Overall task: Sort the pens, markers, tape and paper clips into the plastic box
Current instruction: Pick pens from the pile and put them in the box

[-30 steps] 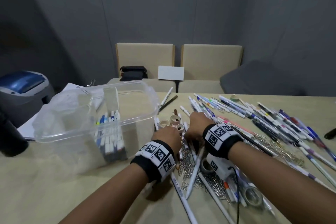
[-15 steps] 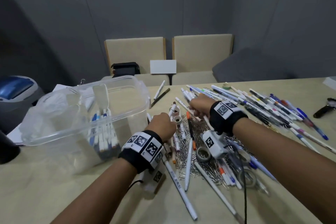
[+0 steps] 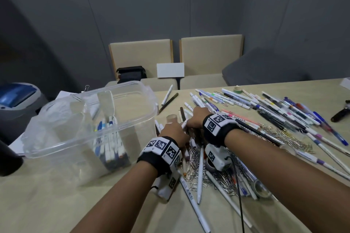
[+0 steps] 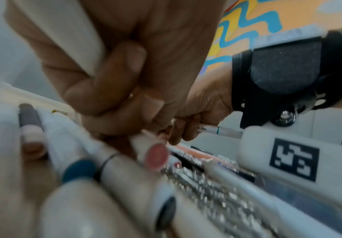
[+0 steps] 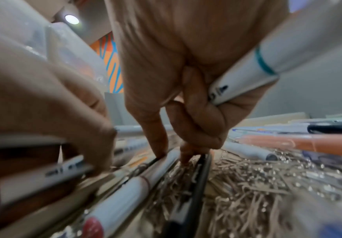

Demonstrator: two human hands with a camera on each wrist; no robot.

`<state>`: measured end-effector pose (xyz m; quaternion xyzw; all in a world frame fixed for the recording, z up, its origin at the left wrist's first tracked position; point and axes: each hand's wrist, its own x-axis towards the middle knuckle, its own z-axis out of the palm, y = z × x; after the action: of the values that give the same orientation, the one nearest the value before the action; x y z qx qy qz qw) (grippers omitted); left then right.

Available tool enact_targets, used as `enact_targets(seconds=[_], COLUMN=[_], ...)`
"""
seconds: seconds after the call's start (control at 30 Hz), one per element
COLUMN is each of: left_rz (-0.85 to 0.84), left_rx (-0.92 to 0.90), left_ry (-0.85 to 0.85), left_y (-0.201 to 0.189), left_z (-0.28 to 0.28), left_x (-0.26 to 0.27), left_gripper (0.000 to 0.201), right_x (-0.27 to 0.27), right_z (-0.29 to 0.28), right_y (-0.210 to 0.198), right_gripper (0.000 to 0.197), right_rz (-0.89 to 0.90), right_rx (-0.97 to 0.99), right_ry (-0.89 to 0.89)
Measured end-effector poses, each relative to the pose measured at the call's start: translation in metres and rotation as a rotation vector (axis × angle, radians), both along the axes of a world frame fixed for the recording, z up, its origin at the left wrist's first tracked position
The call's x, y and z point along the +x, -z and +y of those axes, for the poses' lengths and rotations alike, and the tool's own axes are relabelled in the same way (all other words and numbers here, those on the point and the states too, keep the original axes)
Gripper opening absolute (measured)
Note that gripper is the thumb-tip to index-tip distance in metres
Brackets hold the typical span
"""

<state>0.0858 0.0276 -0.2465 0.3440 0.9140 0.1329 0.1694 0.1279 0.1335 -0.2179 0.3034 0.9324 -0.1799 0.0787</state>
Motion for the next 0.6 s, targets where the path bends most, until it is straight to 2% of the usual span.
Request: enact_targets(seconds=[0.13, 0.2, 0.3, 0.37, 0.4, 0.5, 0.6], left_rz=[-0.046, -0.086, -0.146, -0.169, -0.179, -0.183, -0.167], left_rx=[0.056, 0.102, 0.171, 0.206, 0.21, 0.198, 0.205], left_ry=[-0.068, -0.081, -0.079, -0.088, -0.093, -0.084, -0.076], left_y=[0.002, 0.003, 0.005, 0.007, 0.007, 0.009, 0.008], left_z=[0.0, -0.002, -0.009, -0.013, -0.015, -0.016, -0.017], left_x=[-0.005, -0.007, -0.007, -0.007, -0.006, -0.002, 0.002], left_gripper=[0.034, 0.024, 0.02, 0.023, 0.025, 0.034, 0.027], right_x=[-0.004, -0.004, 0.0, 0.002, 0.002, 0.003, 0.005], right_z=[-0.002, -0.001, 0.002, 0.005, 0.006, 0.004, 0.008], right_y=[0.004, 0.004, 0.005, 0.01, 0.011, 0.014, 0.011], right_gripper=[0.058, 0.058, 0.046, 0.023, 0.021, 0.038, 0.032], right_rz=[-0.04, -0.053, -0.052, -0.02, -0.006, 0.009, 0.067], right_rx=[0.039, 0.054, 0.043, 0.011, 0.006, 0.017, -0.026], right_ry=[-0.095, -0.12, -0.127, -0.069, -0.04, -0.018, 0.048])
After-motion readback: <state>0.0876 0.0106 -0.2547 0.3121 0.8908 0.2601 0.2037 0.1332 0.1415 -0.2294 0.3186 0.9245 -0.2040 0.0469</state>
